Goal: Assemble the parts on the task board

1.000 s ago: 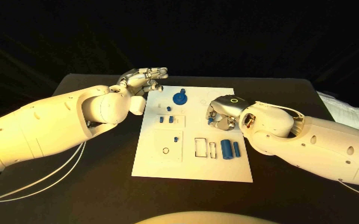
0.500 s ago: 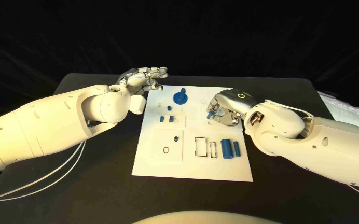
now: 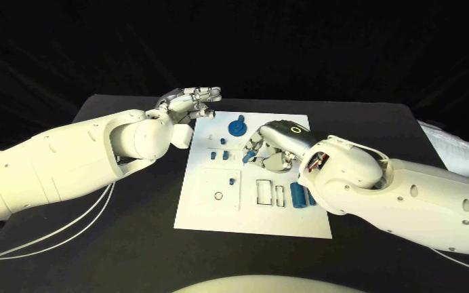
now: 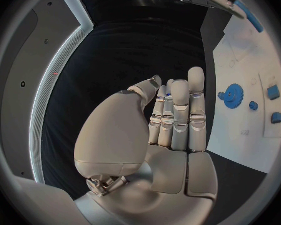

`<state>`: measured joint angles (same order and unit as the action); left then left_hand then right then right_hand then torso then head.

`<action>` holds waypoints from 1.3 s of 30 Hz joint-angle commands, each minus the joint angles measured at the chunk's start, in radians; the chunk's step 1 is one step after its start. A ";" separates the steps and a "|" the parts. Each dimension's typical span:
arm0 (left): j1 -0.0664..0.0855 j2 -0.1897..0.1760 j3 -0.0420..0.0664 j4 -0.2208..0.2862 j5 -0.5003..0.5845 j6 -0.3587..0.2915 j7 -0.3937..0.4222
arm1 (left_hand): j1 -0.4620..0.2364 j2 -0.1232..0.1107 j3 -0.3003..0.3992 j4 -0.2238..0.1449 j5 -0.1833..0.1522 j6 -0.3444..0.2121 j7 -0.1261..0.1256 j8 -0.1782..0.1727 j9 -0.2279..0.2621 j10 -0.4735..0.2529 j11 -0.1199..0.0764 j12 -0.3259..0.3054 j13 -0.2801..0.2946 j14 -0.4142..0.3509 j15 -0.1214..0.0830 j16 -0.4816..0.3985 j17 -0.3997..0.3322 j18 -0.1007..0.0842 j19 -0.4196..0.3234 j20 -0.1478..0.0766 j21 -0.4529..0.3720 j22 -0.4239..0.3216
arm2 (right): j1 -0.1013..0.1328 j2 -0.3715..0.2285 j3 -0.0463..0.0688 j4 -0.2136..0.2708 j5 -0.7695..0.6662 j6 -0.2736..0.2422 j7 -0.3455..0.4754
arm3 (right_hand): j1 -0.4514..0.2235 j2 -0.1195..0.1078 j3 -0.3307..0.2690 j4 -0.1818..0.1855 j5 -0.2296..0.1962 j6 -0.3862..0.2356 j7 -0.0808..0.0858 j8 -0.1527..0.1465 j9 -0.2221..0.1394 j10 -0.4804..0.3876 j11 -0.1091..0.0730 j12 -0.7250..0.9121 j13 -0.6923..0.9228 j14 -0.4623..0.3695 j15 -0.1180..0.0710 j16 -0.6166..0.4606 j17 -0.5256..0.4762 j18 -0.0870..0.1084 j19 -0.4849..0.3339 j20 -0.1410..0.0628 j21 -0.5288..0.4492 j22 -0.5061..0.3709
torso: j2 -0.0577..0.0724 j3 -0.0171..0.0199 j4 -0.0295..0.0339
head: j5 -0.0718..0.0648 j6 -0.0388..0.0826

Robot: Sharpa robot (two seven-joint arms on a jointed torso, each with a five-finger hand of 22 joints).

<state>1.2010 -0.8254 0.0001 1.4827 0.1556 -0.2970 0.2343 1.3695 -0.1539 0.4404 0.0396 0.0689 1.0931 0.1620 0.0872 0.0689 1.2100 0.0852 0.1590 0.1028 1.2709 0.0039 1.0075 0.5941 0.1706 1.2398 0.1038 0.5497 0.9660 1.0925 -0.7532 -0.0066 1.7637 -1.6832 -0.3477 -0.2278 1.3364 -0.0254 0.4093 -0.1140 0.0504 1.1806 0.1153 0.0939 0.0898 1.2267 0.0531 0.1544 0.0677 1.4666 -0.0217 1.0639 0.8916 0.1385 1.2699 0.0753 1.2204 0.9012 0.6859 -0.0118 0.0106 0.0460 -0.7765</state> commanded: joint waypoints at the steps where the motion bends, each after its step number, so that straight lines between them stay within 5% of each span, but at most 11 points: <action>1: 0.000 0.004 0.001 0.002 -0.005 0.021 0.004 | -0.002 0.008 -0.005 -0.001 0.001 -0.005 -0.002 0.002 -0.001 -0.006 -0.001 0.003 0.001 -0.008 -0.001 -0.002 -0.001 0.012 -0.005 0.000 -0.007 -0.001 | -0.018 0.034 -0.003 0.002 0.027 0.021 0.051 | 0.001 0.007 0.006 -0.001 0.003 0.007 0.003 0.005 0.001 0.008 -0.002 -0.004 0.001 0.023 -0.008 0.000 -0.001 -0.012 0.003 0.000 0.002 -0.002 | 0.001 -0.0005 0.0021 | 0.008 -0.003; 18: 0.000 0.011 0.001 0.002 -0.005 0.022 0.005 | -0.002 0.008 -0.005 -0.001 0.001 -0.005 -0.002 0.002 -0.001 -0.006 -0.001 0.003 0.001 -0.008 -0.001 -0.002 -0.001 0.012 -0.005 0.000 -0.007 -0.001 | -0.084 0.157 -0.016 -0.076 0.012 0.108 0.081 | -0.001 0.008 0.013 -0.001 0.004 -0.001 0.007 -0.002 0.001 0.001 0.003 -0.015 -0.001 0.018 -0.006 -0.001 -0.006 -0.011 -0.003 0.001 0.000 -0.008 | 0.001 0.0004 0.0002 | 0.024 -0.012; 39: 0.000 0.011 0.001 0.000 -0.005 0.022 0.003 | -0.002 0.008 -0.005 -0.001 0.001 -0.005 -0.002 0.002 -0.001 -0.006 -0.001 0.003 0.001 -0.008 -0.001 -0.002 -0.001 0.012 -0.005 0.000 -0.007 -0.001 | -0.091 0.166 -0.019 -0.099 -0.075 0.151 0.002 | -0.010 0.006 0.012 0.003 0.004 -0.001 0.007 -0.004 0.001 0.001 0.004 -0.019 -0.001 0.017 -0.004 0.002 -0.005 -0.011 -0.005 0.002 0.002 -0.007 | 0.001 0.0010 -0.0007 | 0.028 -0.018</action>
<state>1.2010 -0.8163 0.0001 1.4816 0.1550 -0.2928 0.2334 1.3695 -0.1539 0.4404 0.0396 0.0689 1.0931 0.1620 0.0872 0.0689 1.2100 0.0851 0.1590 0.1023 1.2709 0.0039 1.0075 0.5943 0.1707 1.2398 0.1038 0.5497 0.9661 1.0021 -0.5881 -0.0252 1.6645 -1.7122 -0.2274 -0.1958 1.3345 -0.0238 0.4183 -0.1160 0.0473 1.1756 0.1206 0.0903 0.0900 1.2265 0.0536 0.1410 0.0654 1.4666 -0.0216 1.0639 0.8864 0.1386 1.2698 0.0753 1.2204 0.8938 0.6868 -0.0104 0.0098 0.0755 -0.7939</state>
